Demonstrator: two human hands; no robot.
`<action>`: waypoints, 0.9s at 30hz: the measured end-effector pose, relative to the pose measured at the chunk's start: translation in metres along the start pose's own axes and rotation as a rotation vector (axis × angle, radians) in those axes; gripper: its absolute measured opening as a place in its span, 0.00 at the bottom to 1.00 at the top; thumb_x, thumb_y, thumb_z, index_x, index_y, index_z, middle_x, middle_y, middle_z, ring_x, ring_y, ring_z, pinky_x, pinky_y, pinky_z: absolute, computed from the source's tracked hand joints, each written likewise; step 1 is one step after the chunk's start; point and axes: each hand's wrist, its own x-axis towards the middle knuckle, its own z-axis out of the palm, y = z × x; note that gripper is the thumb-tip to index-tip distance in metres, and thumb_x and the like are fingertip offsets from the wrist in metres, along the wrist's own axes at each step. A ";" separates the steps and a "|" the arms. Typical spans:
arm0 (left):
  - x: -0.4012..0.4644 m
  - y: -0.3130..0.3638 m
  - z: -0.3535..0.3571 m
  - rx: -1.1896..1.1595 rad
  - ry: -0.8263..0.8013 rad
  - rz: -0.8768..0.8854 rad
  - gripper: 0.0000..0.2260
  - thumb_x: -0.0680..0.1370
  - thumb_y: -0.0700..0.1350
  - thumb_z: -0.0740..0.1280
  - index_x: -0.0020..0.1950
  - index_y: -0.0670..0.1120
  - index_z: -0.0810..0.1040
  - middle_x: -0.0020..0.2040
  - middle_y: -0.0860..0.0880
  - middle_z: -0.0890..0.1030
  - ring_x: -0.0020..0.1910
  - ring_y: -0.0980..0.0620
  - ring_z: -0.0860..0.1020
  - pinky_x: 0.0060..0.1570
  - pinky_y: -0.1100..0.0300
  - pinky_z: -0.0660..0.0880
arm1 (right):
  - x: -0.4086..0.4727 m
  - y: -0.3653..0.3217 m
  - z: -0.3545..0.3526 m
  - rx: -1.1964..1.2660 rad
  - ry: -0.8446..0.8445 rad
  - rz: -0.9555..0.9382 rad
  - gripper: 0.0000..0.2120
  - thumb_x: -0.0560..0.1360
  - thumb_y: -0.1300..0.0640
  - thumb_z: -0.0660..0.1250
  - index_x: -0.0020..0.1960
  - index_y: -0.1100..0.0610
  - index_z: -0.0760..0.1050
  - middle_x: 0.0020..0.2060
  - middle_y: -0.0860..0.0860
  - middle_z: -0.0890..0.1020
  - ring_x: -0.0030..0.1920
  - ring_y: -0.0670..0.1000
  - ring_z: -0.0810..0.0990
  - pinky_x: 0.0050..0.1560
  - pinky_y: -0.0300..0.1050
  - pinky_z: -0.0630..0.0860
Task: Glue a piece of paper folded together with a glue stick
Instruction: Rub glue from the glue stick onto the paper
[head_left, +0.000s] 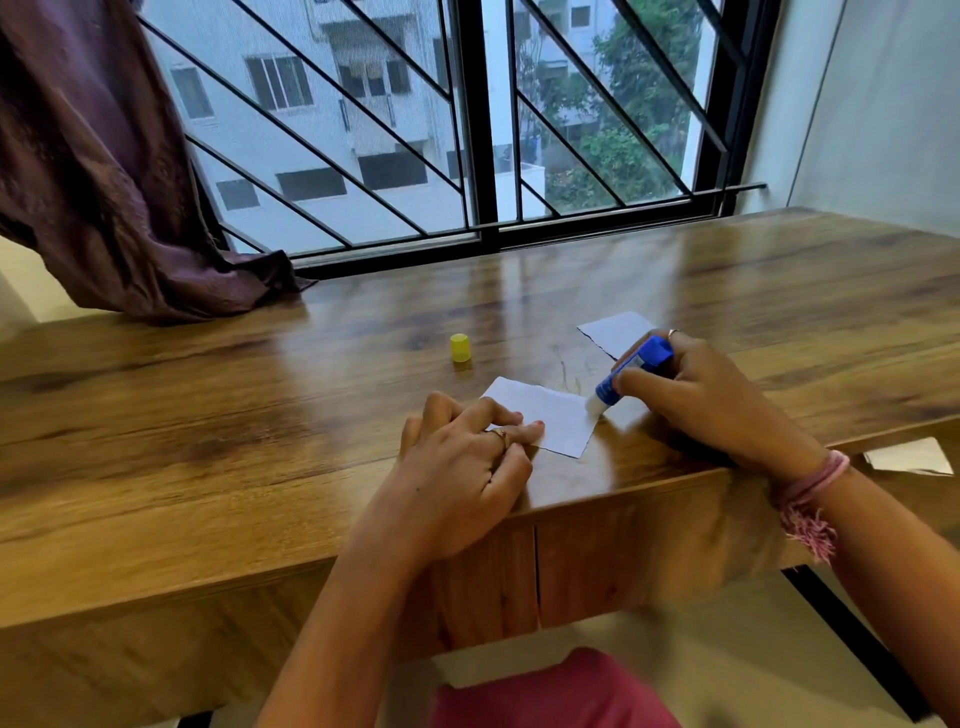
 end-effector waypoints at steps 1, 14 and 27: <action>0.000 0.000 0.000 0.001 -0.001 -0.002 0.23 0.76 0.57 0.46 0.66 0.65 0.71 0.64 0.65 0.70 0.55 0.58 0.58 0.52 0.62 0.50 | 0.001 0.000 0.001 -0.013 0.037 0.015 0.06 0.70 0.55 0.70 0.40 0.57 0.75 0.19 0.41 0.72 0.21 0.42 0.67 0.24 0.32 0.63; 0.001 -0.001 0.001 0.013 -0.005 0.008 0.23 0.76 0.57 0.46 0.67 0.65 0.70 0.64 0.65 0.70 0.53 0.61 0.56 0.51 0.64 0.49 | -0.005 -0.006 0.000 0.008 -0.093 -0.049 0.10 0.66 0.48 0.68 0.39 0.55 0.77 0.28 0.51 0.73 0.29 0.48 0.69 0.34 0.46 0.66; 0.000 -0.001 0.000 0.009 -0.012 0.009 0.23 0.76 0.57 0.45 0.67 0.64 0.70 0.64 0.65 0.69 0.55 0.60 0.57 0.51 0.64 0.49 | -0.005 -0.006 0.000 -0.022 -0.045 -0.036 0.08 0.71 0.54 0.70 0.42 0.60 0.77 0.31 0.54 0.76 0.32 0.50 0.72 0.37 0.47 0.68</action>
